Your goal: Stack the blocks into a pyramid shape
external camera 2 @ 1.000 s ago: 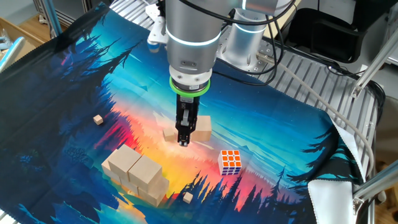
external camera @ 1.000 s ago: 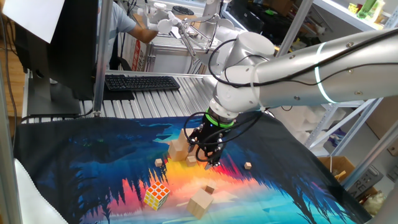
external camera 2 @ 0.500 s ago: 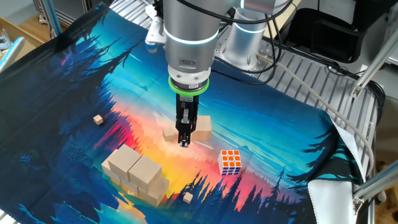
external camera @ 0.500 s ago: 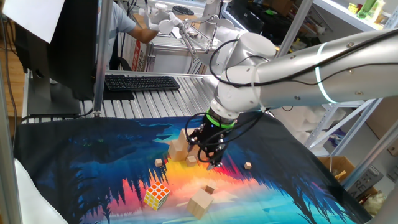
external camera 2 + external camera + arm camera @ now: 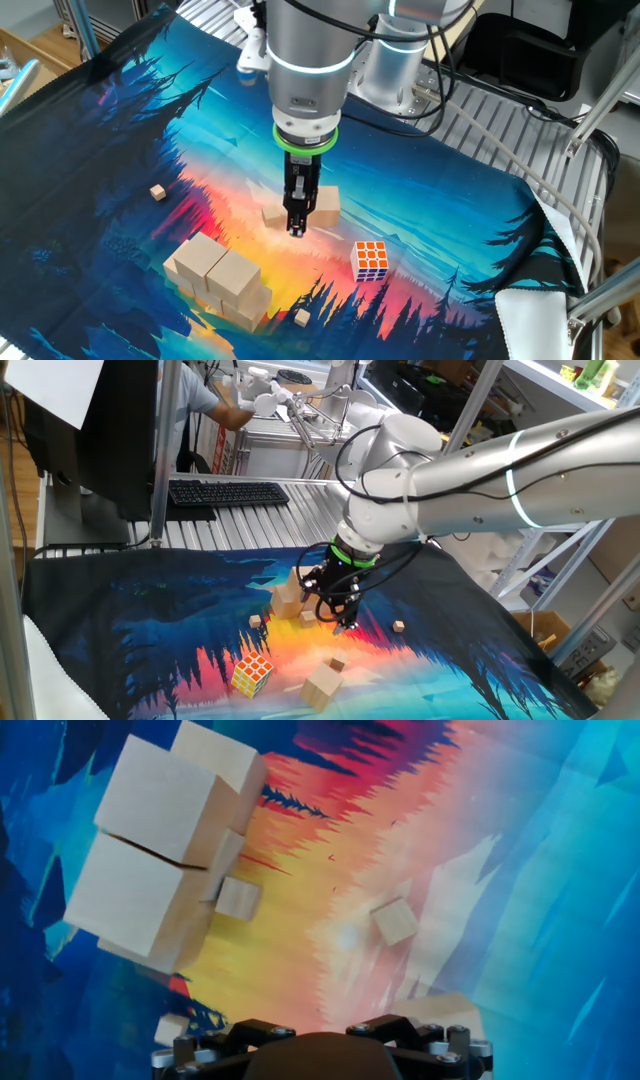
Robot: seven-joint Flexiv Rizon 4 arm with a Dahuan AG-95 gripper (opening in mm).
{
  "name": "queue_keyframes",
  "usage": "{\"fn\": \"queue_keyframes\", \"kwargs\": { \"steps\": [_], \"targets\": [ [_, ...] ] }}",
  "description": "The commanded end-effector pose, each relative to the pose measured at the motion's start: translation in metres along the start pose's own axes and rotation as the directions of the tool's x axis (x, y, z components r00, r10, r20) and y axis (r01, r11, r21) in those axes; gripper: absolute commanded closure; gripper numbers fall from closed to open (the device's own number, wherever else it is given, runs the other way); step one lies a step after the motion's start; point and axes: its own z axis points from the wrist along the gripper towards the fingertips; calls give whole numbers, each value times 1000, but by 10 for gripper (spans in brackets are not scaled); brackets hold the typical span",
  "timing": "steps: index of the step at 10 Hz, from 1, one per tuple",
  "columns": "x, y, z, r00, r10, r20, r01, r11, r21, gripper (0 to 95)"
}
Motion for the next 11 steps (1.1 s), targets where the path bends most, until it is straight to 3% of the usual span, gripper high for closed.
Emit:
{"fn": "queue_keyframes", "kwargs": {
  "steps": [1,6,11],
  "targets": [
    [7,-4,5,1000,1,9,-1,1000,1,0],
    [30,-31,12,999,-26,22,26,999,19,0],
    [40,-48,22,996,-84,42,82,996,35,0]
  ]
}}
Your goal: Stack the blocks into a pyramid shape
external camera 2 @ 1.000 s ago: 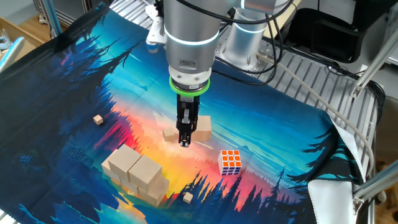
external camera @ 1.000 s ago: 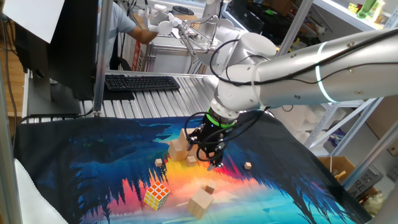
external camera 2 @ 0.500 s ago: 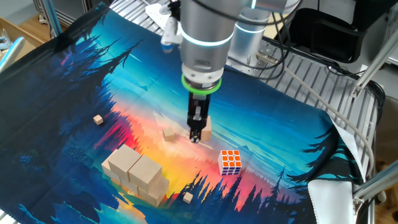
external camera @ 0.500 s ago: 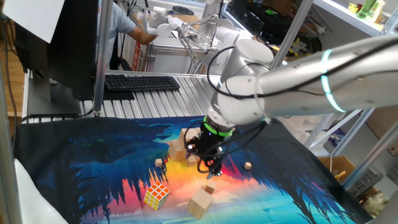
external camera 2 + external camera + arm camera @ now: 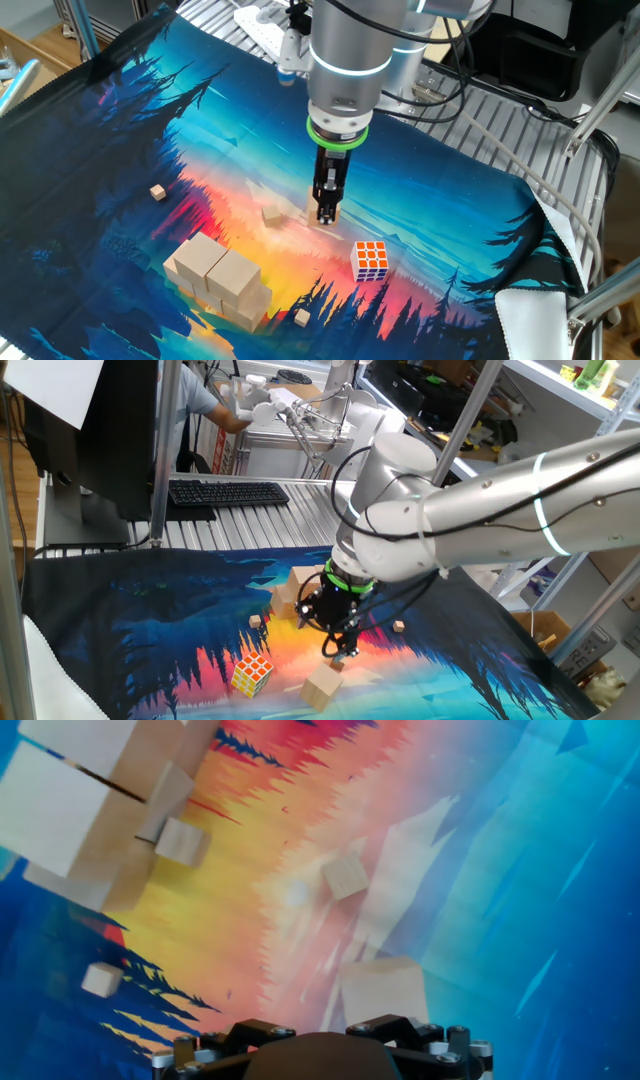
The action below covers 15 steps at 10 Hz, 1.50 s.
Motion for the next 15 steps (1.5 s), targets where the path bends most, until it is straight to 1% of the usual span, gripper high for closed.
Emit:
{"fn": "queue_keyframes", "kwargs": {
  "steps": [1,3,7,12,15],
  "targets": [
    [1,-6,5,999,-28,18,28,1000,5,0],
    [-2,-13,13,999,-35,20,35,999,-2,0],
    [-4,-22,23,999,-39,23,39,999,-20,0],
    [-6,-32,33,999,-38,28,39,998,-44,0],
    [-4,-37,37,999,-21,26,23,998,-55,0]
  ]
}}
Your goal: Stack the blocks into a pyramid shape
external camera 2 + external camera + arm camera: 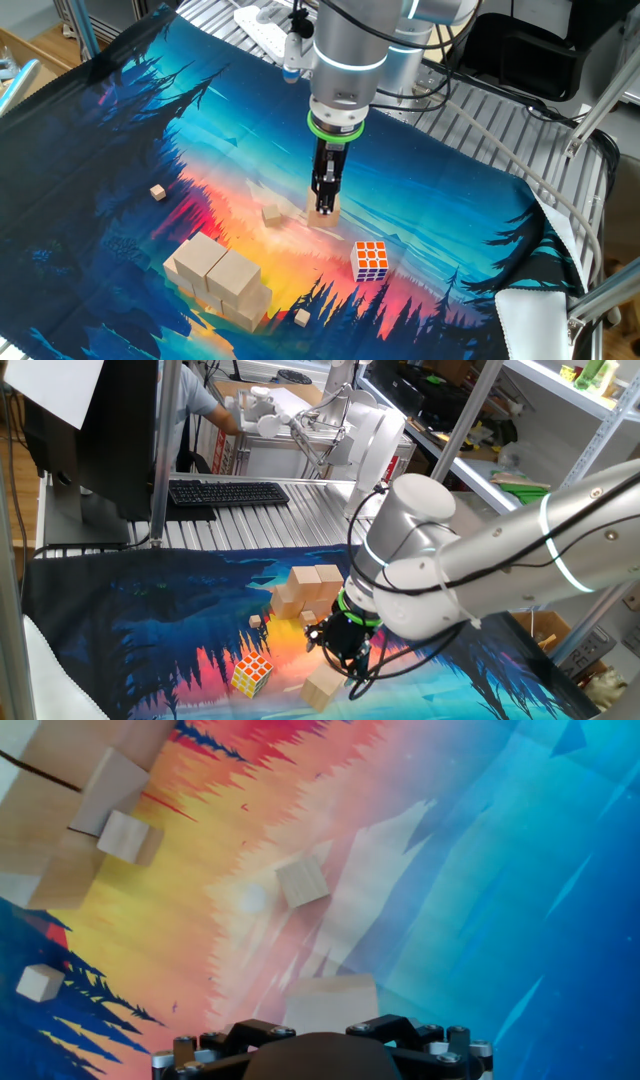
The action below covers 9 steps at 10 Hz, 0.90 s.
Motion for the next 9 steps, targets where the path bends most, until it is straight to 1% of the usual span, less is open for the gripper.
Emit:
{"fn": "queue_keyframes", "kwargs": {
  "steps": [1,3,5,7,9],
  "targets": [
    [1,-3,1,1000,10,6,-10,1000,-4,0],
    [3,-8,7,1000,14,8,-14,1000,-10,0],
    [4,-8,12,1000,17,8,-17,1000,-16,0],
    [4,-8,12,1000,25,2,-24,1000,-19,0],
    [4,-8,14,1000,30,2,-30,999,-20,0]
  ]
}}
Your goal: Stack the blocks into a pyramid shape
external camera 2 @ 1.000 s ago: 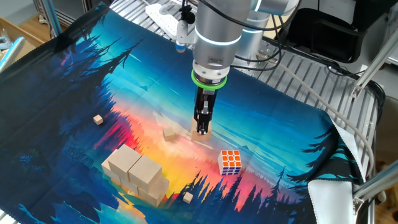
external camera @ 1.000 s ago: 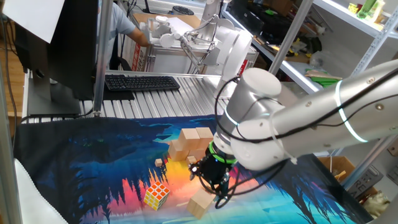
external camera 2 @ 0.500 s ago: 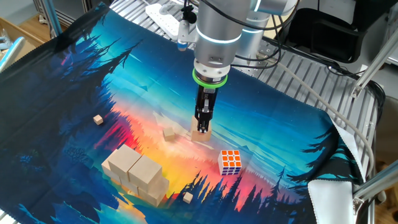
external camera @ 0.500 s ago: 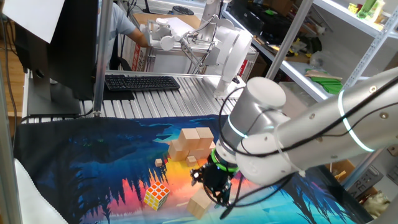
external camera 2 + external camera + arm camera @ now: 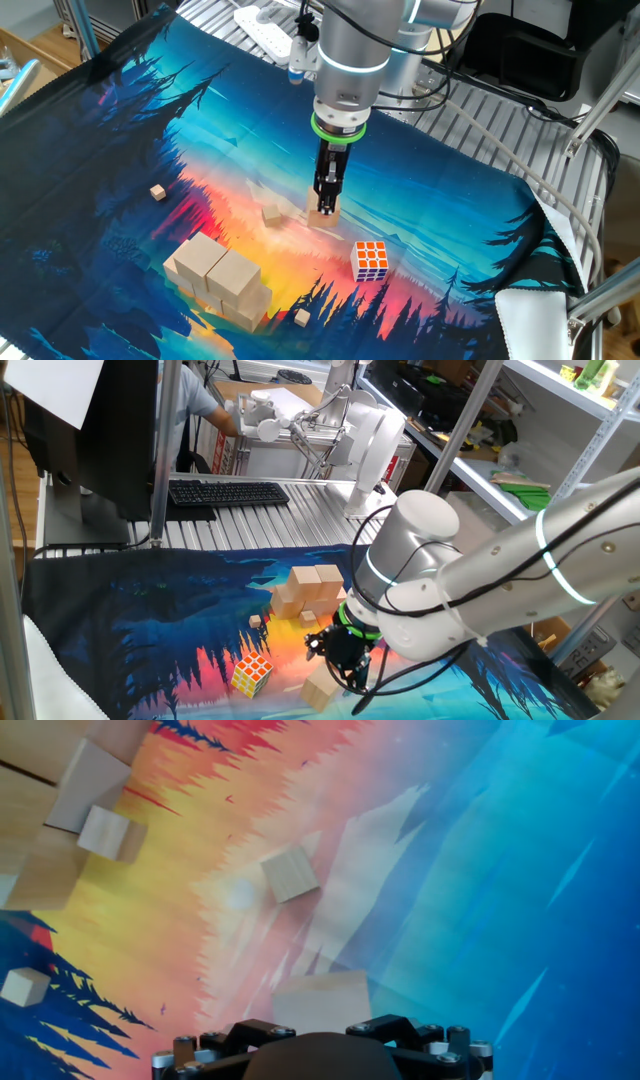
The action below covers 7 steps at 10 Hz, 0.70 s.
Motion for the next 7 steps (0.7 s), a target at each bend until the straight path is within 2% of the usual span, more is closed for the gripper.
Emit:
{"fn": "queue_keyframes", "kwargs": {
  "steps": [1,7],
  "targets": [
    [0,-1,1,1000,3,3,-3,1000,-2,0],
    [-2,3,10,1000,11,1,-11,1000,-14,0]
  ]
}}
